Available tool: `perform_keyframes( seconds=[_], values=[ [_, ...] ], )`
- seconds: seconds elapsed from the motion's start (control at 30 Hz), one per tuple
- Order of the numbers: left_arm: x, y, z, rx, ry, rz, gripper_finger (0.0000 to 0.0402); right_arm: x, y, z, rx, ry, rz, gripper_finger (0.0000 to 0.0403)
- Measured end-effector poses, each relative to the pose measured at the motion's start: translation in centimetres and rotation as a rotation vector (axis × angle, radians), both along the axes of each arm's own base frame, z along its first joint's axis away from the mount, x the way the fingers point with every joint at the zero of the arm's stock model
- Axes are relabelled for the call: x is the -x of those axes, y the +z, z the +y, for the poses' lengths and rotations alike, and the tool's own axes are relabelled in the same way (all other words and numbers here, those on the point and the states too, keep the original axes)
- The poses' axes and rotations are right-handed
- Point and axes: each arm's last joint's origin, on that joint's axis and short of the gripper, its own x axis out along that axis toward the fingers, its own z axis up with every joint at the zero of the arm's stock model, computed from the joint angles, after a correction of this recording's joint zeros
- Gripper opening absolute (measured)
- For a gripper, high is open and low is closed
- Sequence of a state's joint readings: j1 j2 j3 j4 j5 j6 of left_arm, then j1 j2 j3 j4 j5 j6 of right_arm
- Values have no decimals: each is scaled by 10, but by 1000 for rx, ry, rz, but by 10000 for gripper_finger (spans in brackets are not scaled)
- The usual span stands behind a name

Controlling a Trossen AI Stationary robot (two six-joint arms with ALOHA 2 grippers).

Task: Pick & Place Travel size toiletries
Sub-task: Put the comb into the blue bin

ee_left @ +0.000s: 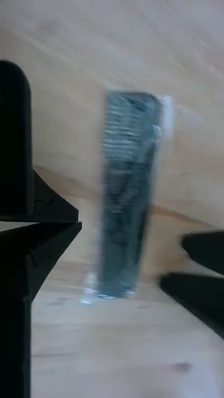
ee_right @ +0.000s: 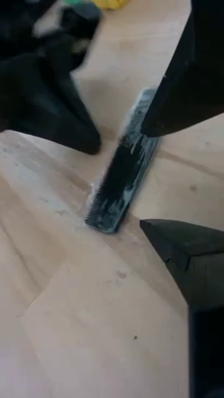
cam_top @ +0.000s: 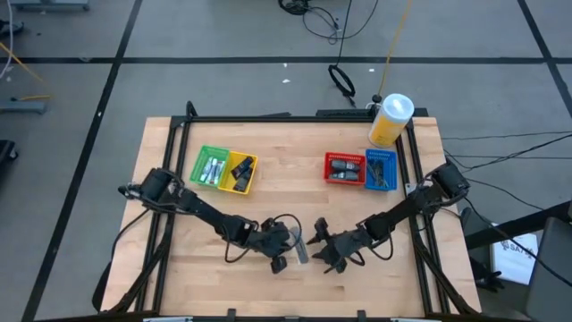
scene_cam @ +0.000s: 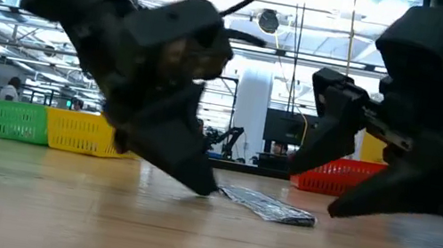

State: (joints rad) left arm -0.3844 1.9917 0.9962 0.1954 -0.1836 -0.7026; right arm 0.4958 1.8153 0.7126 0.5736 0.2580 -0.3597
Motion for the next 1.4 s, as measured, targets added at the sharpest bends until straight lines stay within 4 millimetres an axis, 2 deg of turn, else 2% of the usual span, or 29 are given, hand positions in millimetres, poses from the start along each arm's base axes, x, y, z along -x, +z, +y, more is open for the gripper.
perform_keyframes(
  seconds=[0.1, 0.4, 0.9, 1.03, 1.2, 1.27, 1.4],
  values=[
    [-6, -11, 5, 17, 16, -14, 6, -1, 0, -3, 65, 32, -7, 232],
    [-20, -35, 17, 9, -13, -72, 4, 0, -4, -7, 234, 122, 26, 229],
    [-22, -36, 25, -41, 3, -95, 5, -2, -2, -9, 421, 154, -28, 228],
    [-22, -35, 24, -20, 12, -87, 4, 4, 3, -3, 400, 113, -19, 228],
    [-24, -20, 25, 54, 60, -103, 10, 2, 3, 0, 356, 64, 122, 228],
    [-23, -14, 25, 84, 79, -108, 5, 0, 4, -2, 310, 54, 153, 226],
    [-23, -17, 32, 93, 116, -59, 4, -3, 3, -7, 295, 38, 159, 220]
  ],
)
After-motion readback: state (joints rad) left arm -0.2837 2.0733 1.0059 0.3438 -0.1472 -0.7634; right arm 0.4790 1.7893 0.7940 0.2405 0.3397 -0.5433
